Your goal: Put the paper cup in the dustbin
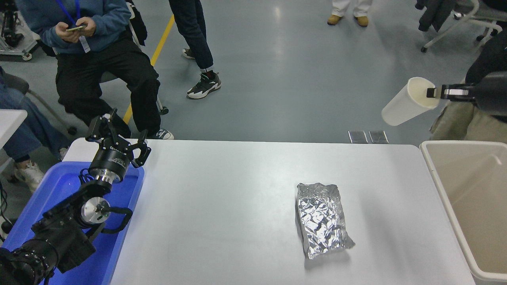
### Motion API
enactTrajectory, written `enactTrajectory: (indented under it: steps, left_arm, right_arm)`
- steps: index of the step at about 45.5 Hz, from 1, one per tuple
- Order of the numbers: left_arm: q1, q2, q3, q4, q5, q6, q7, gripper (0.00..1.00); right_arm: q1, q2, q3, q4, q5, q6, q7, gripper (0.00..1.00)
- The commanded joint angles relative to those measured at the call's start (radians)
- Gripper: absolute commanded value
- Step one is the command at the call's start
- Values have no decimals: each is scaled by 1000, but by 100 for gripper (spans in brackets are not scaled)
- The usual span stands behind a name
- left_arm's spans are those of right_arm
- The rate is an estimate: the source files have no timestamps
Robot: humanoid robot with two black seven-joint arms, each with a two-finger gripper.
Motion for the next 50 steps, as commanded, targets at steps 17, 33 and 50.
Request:
enactTrajectory:
  steps: [17, 33, 50]
  left_arm:
    - [0, 0, 1, -1, 0, 0, 0, 100]
    - [0, 0, 1, -1, 0, 0, 0, 100]
    - [0, 0, -1, 1, 0, 0, 0, 100]
  right_arm:
    - [-521, -128, 257, -293, 350, -26, -1, 0]
    - [-765, 10, 268, -496, 688, -64, -4, 0]
    - [-1005, 260, 447, -835, 805, -60, -39, 0]
